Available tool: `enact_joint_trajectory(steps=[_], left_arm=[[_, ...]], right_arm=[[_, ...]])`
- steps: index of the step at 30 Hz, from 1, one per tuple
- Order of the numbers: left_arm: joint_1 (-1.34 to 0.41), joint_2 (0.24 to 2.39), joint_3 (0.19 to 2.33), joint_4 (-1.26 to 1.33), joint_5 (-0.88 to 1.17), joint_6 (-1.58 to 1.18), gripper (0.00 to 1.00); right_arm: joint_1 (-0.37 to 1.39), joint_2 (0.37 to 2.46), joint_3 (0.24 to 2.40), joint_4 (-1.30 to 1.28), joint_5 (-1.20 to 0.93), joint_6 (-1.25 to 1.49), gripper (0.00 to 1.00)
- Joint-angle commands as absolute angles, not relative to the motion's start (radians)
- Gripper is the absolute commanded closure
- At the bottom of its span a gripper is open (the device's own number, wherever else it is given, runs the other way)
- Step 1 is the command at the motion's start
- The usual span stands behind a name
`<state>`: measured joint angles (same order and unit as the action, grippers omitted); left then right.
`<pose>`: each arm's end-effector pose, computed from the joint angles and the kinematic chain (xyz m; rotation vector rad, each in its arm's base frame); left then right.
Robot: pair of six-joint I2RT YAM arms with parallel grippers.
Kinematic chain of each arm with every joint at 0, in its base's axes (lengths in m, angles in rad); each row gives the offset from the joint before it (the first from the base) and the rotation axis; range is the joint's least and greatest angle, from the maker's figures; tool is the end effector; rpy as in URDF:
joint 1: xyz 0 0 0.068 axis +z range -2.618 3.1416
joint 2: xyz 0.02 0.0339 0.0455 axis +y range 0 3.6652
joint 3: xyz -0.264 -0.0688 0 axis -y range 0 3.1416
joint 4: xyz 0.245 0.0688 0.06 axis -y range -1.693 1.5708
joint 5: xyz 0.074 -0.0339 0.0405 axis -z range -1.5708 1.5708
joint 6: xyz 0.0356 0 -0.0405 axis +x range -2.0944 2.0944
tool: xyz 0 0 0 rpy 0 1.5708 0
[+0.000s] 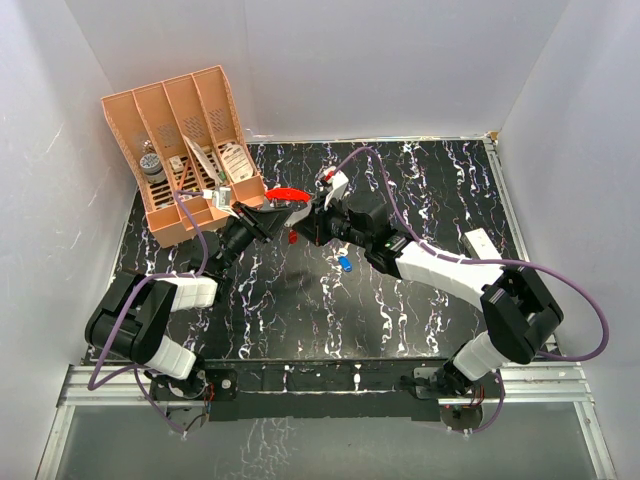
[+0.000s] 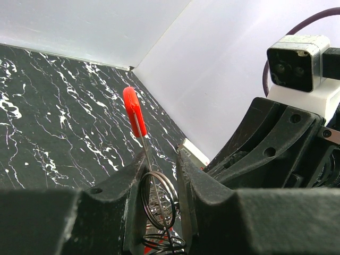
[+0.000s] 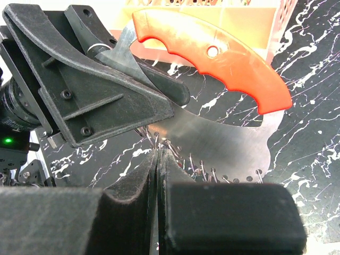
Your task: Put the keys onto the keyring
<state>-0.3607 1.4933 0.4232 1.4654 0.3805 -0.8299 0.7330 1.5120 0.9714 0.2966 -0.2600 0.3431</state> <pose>0.2467 -0.1072 0.2318 0.0610 1.3030 -1.2544 0.2544 0.2414 0.2762 -0.5623 1.8387 0.9809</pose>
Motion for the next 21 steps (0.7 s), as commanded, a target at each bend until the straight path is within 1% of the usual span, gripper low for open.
enact_joint_trajectory(steps=[1,21], left_arm=[[-0.359,1.447,0.421,1.566,0.373,-0.81,1.0],[-0.359,1.431,0.414,1.575,0.369,-0.805,1.0]], right_arm=[[0.739,1.488,1.02,0.345,-0.246,0.335,1.0],[0.729,1.479,1.0,0.357,-0.246,0.392,1.0]])
